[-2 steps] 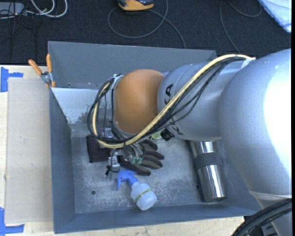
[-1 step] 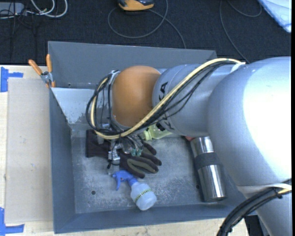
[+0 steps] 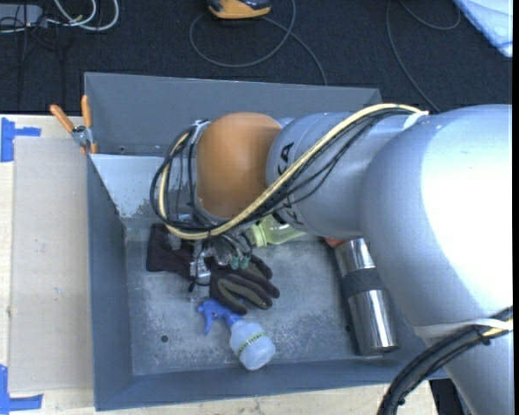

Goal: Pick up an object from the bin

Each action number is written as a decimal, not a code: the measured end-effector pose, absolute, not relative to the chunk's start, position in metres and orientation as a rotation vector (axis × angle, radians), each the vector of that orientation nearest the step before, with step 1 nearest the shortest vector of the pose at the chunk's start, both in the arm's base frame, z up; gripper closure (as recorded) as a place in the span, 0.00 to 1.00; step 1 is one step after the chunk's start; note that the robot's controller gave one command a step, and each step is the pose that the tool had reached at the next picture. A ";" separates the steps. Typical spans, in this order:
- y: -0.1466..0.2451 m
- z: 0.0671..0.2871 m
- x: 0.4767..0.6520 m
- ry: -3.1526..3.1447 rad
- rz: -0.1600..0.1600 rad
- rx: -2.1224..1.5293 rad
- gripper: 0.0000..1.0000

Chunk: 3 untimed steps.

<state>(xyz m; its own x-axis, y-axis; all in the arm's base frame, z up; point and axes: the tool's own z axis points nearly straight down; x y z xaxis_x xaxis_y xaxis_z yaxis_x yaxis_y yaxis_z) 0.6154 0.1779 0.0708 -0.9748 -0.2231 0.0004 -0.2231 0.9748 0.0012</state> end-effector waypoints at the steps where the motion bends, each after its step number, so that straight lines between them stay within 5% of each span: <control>1: 0.210 0.126 0.599 -3.117 0.004 0.317 0.00; 2: 0.210 0.129 0.592 -3.120 -0.004 0.431 0.00; 3: 0.201 0.109 0.592 -3.102 -0.003 0.492 0.00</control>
Offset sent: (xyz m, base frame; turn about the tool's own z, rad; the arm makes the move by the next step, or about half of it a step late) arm -0.0355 0.0118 -0.0008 -0.1416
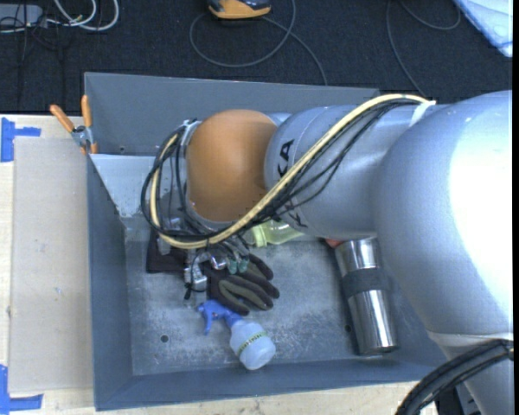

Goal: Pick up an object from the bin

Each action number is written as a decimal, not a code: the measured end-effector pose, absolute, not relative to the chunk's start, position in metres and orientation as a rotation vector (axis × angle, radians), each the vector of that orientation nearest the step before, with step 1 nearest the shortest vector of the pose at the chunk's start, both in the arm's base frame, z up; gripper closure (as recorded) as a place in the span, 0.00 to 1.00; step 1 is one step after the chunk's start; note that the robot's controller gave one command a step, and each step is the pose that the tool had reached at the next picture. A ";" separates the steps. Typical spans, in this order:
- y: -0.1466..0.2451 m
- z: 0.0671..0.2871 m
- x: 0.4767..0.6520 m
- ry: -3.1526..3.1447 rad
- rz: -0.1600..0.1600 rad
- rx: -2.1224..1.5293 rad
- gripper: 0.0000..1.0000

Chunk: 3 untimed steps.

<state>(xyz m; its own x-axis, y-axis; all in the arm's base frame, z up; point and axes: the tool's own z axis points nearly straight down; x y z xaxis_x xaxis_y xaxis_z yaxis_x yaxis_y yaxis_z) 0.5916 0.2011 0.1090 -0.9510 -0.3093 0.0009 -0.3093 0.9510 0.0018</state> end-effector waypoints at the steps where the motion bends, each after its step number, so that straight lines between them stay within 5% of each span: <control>1: 0.184 0.129 0.588 -3.071 0.002 0.596 0.00; 2: 0.153 0.162 0.584 -3.025 -0.003 0.878 0.00; 3: 0.115 0.127 0.571 -2.949 -0.002 1.062 0.00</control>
Offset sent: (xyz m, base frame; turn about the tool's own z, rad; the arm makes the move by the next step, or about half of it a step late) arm -0.0180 -0.0867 0.0432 -0.3829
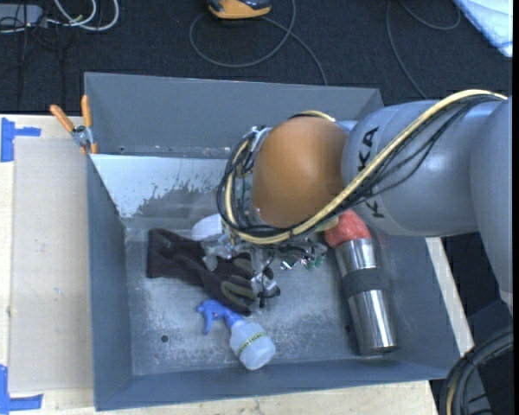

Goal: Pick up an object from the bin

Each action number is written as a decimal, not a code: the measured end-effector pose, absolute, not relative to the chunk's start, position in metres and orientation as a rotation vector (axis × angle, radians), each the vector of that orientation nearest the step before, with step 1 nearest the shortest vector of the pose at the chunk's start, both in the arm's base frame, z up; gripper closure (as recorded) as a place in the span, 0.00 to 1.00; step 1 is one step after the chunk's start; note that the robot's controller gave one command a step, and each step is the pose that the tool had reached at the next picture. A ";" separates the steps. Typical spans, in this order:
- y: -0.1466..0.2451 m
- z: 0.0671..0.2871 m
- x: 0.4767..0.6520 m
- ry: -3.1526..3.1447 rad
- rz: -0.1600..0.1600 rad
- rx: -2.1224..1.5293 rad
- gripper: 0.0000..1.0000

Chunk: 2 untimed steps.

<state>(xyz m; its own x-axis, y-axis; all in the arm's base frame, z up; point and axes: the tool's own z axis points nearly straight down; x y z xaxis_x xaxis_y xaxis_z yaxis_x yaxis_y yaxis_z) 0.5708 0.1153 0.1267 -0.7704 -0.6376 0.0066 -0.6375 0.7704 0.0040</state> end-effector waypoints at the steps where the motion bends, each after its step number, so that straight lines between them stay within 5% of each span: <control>1: 0.128 0.115 0.592 -2.890 -0.001 1.230 0.00; 2: 0.127 0.096 0.582 -2.797 -0.005 1.428 0.00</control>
Offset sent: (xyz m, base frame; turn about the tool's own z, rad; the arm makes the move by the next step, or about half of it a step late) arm -0.0078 -0.0003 -0.0524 -0.1190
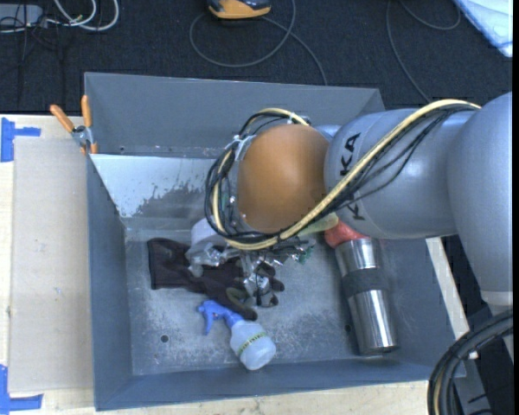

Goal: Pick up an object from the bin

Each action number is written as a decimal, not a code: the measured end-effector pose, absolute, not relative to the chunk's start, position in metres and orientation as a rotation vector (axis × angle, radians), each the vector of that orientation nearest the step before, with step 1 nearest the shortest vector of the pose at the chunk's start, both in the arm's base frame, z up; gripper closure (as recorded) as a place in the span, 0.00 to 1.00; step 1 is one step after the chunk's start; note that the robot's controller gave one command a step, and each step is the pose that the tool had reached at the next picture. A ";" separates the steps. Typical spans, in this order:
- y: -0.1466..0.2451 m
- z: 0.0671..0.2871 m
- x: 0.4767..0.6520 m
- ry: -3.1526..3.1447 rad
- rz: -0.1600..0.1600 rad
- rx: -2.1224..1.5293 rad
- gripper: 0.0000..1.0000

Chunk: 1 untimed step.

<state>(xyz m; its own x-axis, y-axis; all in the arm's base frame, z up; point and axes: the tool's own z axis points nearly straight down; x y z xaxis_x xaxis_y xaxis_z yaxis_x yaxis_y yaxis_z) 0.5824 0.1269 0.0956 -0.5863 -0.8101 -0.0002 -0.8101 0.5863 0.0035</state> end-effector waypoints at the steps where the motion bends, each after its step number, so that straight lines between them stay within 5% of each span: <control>1: 0.114 0.071 0.589 -2.512 -0.004 1.894 1.00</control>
Offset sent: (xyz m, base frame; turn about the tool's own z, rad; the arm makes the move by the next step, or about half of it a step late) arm 0.0000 0.0000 0.0000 0.0000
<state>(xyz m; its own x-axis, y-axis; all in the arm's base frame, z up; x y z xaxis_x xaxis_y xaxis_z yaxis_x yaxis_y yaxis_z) 0.5892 0.1142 0.0713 -0.2748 -0.9615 -0.0053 -0.9615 0.2748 -0.0005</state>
